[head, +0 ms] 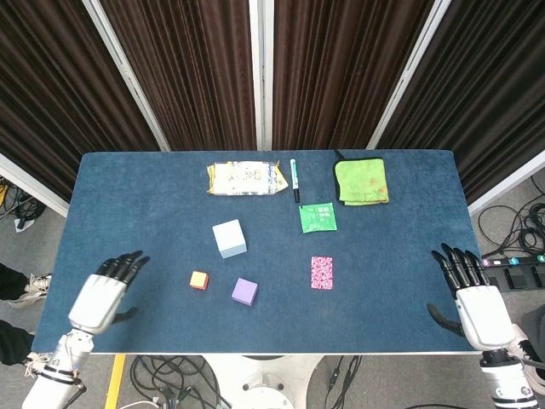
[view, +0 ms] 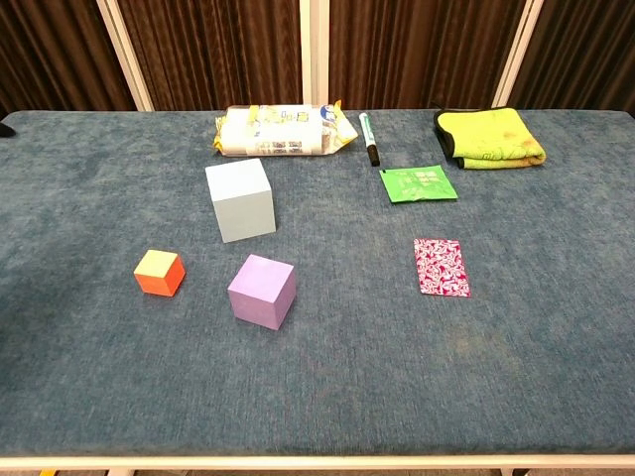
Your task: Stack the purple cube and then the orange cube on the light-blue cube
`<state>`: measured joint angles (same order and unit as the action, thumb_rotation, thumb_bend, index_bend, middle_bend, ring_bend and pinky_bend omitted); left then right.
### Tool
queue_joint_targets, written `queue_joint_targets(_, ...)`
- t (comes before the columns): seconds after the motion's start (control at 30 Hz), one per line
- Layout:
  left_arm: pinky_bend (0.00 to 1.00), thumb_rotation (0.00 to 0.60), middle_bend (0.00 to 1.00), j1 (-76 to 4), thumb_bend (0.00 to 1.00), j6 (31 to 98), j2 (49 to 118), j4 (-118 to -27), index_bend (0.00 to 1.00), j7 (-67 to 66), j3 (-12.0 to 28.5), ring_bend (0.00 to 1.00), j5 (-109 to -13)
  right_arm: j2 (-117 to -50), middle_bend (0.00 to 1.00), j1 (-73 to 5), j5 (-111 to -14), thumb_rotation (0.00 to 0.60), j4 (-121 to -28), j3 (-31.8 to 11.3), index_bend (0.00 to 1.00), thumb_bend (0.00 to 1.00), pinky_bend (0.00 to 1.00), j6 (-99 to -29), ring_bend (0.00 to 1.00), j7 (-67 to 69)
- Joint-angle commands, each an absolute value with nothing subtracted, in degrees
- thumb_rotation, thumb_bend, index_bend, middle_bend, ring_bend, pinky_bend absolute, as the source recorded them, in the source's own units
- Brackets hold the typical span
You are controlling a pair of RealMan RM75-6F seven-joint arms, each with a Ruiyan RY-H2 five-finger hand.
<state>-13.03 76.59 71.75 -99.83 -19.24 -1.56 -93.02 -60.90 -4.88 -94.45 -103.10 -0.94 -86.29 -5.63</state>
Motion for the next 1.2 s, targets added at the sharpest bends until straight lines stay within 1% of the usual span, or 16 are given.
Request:
queue_joint_targets(0.03, 0.27, 0.6, 0.22, -15.0, 0.12, 73.7, 72.2, -101.5, 0.18, -22.0, -2.4, 0.17, -94.7, -60.7, 0.0, -4.9, -94.2, 0.6, -103.1, -1.1, 0.0, 0.18, 0.0, -86.2, 0.0, -5.3)
queue_joint_targets(0.13, 0.28, 0.6, 0.22, -16.8, 0.12, 70.8, 73.6, -102.8, 0.19, -25.0, -2.0, 0.17, -94.7, -60.7, 0.0, -4.8, -94.3, 0.6, -103.1, -1.3, 0.0, 0.18, 0.0, -86.8, 0.0, -4.8)
queue_joint_targets(0.4, 0.28, 0.6, 0.24, -21.9, 0.12, 63.0, 78.8, -105.4, 0.19, -31.2, -0.7, 0.17, -93.4, -60.2, 0.0, -4.7, -94.3, 0.6, -102.8, -1.7, 0.0, 0.18, 0.0, -87.5, 0.0, -2.9)
queue_joint_targets(0.6, 0.28, 0.6, 0.27, -26.3, 0.13, 58.9, 83.4, -102.2, 0.22, -33.4, 1.2, 0.17, -93.9, -60.5, 0.0, -4.4, -95.4, 0.6, -101.9, -1.9, 0.0, 0.18, 0.0, -89.2, 0.0, -1.5)
queue_joint_targets(0.8, 0.28, 0.6, 0.28, -30.3, 0.13, 55.6, 85.7, -99.7, 0.22, -34.9, 3.3, 0.17, -93.1, -60.6, 0.0, -4.5, -95.2, 0.6, -101.8, -2.0, 0.0, 0.18, 0.0, -89.0, 0.0, -1.6)
queue_joint_targets(1.03, 0.29, 0.6, 0.31, -33.4, 0.16, 50.7, 87.7, -98.4, 0.25, -36.6, 4.9, 0.19, -86.0, -60.6, 0.0, -4.3, -95.3, 0.6, -101.7, -1.9, 0.0, 0.18, 0.0, -89.2, 0.0, -1.2)
queue_joint_targets(1.2, 0.29, 0.6, 0.33, -34.7, 0.17, 49.2, 89.6, -97.6, 0.26, -39.0, 5.6, 0.2, -80.4, -60.4, 0.0, -4.4, -95.1, 0.6, -101.6, -2.0, 0.0, 0.18, 0.0, -89.1, 0.0, -0.7)
